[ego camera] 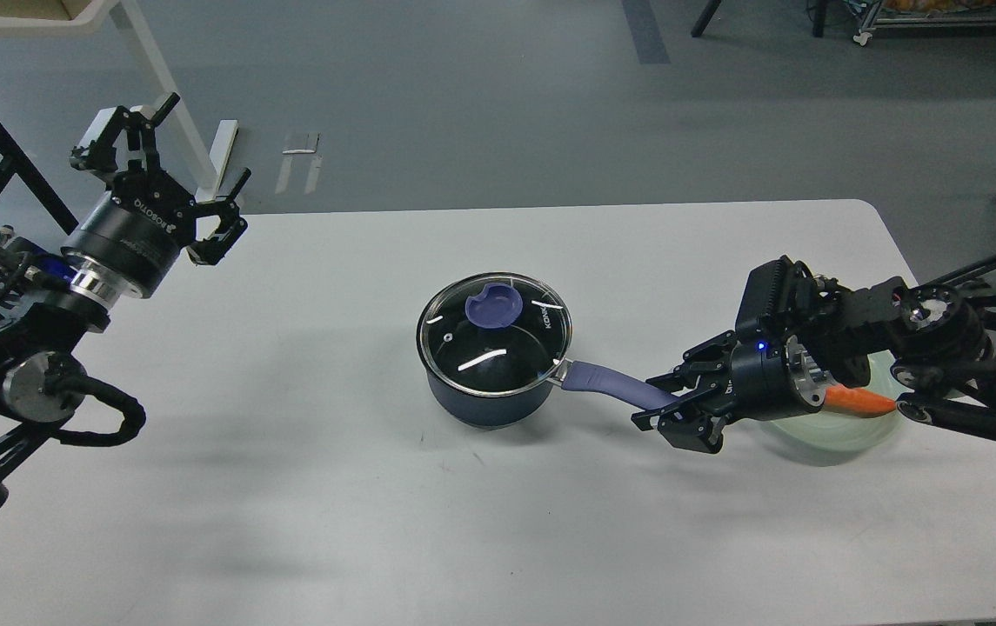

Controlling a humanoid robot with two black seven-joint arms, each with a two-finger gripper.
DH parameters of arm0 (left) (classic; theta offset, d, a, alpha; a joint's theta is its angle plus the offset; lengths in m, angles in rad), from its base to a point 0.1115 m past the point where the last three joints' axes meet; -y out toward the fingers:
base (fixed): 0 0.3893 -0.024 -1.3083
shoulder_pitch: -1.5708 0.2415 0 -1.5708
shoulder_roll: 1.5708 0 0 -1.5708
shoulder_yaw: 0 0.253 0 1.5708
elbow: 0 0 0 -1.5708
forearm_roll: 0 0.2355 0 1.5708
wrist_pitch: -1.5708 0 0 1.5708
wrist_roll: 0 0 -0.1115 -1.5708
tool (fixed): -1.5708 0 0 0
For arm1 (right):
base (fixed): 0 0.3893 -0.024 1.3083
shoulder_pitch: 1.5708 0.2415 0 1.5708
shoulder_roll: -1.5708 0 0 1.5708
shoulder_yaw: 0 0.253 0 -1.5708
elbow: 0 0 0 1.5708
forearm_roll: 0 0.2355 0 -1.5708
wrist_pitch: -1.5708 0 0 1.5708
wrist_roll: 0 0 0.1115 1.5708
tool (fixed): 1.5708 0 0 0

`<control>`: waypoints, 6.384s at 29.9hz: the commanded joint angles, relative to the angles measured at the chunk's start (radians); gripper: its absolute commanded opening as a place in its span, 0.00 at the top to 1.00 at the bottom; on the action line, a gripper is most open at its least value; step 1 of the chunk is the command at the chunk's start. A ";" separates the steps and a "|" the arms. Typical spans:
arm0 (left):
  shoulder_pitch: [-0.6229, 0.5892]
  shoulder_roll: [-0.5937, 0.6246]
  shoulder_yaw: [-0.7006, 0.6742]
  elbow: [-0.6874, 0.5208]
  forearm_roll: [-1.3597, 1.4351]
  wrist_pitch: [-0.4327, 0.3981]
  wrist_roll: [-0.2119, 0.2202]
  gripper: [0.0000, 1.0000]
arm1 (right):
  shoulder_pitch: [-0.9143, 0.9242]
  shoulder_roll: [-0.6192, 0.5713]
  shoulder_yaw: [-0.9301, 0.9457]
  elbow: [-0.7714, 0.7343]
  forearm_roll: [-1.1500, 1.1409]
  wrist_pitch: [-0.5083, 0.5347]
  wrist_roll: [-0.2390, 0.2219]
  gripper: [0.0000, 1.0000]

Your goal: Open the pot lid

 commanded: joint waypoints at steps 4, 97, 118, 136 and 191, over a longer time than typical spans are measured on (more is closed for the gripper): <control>0.000 0.002 0.001 -0.012 0.000 0.000 0.000 0.01 | -0.012 -0.006 0.000 0.000 0.004 -0.001 0.000 0.61; -0.460 -0.403 0.586 0.273 1.792 0.319 0.000 0.65 | -0.029 -0.005 0.003 -0.008 0.010 -0.034 0.000 0.68; -0.558 -0.040 0.583 0.048 1.784 0.411 0.000 0.65 | -0.029 -0.009 0.002 -0.008 0.010 -0.035 0.000 0.68; -0.262 0.258 0.782 0.072 1.838 0.761 0.000 0.63 | -0.027 -0.006 0.003 -0.008 0.008 -0.035 0.000 0.67; -0.468 0.343 0.632 -0.069 0.635 0.301 0.000 0.01 | -0.027 -0.011 0.003 -0.008 0.008 -0.041 0.000 0.66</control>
